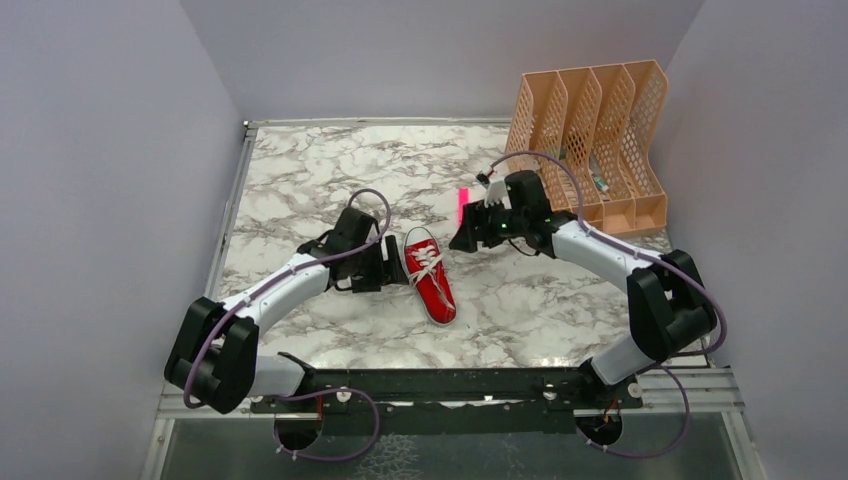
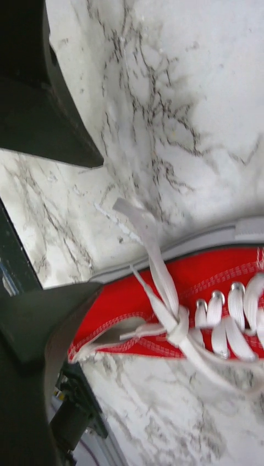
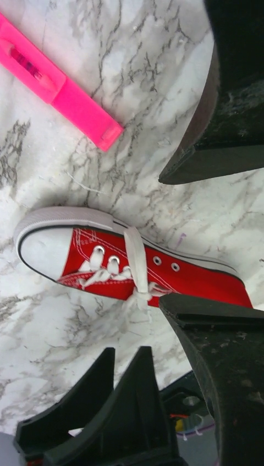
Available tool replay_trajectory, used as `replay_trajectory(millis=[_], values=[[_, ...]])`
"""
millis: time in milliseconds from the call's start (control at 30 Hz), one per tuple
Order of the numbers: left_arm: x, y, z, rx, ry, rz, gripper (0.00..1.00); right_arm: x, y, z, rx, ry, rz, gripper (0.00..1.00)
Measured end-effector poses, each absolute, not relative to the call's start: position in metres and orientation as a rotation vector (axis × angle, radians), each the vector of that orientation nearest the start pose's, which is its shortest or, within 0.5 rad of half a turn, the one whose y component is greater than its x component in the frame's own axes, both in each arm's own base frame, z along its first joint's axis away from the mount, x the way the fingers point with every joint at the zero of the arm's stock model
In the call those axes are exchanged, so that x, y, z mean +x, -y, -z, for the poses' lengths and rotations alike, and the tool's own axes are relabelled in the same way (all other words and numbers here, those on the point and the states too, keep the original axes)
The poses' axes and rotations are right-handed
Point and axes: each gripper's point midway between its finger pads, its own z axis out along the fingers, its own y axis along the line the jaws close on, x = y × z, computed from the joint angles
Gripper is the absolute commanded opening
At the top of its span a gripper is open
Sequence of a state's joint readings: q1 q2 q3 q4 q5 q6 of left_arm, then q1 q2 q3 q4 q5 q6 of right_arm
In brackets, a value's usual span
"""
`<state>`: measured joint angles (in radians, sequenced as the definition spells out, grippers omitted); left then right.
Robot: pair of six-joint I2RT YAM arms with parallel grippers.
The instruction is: Tie the shoes
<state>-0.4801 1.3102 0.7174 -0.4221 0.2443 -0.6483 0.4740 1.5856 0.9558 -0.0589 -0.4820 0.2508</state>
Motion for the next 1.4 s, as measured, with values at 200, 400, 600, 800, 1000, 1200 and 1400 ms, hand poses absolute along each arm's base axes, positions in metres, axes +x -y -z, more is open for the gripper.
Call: replay_trajectory(millis=[200, 400, 600, 800, 1000, 1200, 1400], values=[[0.230, 0.219, -0.081, -0.019, -2.660, 0.830, 0.42, 0.294, -0.276, -0.113, -0.604, -2.291, -0.939, 0.52], [0.227, 0.241, -0.067, 0.063, -2.689, 0.873, 0.39, 0.276, -0.288, -0.111, -0.636, -2.309, -0.998, 0.48], [0.237, 0.250, -0.052, 0.107, -2.715, 0.852, 0.36, 0.265, -0.299, -0.113, -0.662, -2.309, -1.042, 0.44], [0.241, 0.250, -0.048, 0.138, -2.722, 0.828, 0.19, 0.255, -0.307, -0.111, -0.682, -2.321, -1.070, 0.39], [0.238, 0.248, -0.049, 0.142, -2.723, 0.821, 0.00, 0.245, -0.318, -0.106, -0.720, -2.333, -1.101, 0.37], [0.235, 0.247, -0.058, 0.136, -2.697, 0.844, 0.00, 0.241, -0.327, -0.095, -0.747, -2.365, -1.118, 0.34], [0.228, 0.250, -0.061, 0.145, -2.702, 0.887, 0.00, 0.240, -0.337, -0.091, -0.764, -2.377, -1.127, 0.32]])
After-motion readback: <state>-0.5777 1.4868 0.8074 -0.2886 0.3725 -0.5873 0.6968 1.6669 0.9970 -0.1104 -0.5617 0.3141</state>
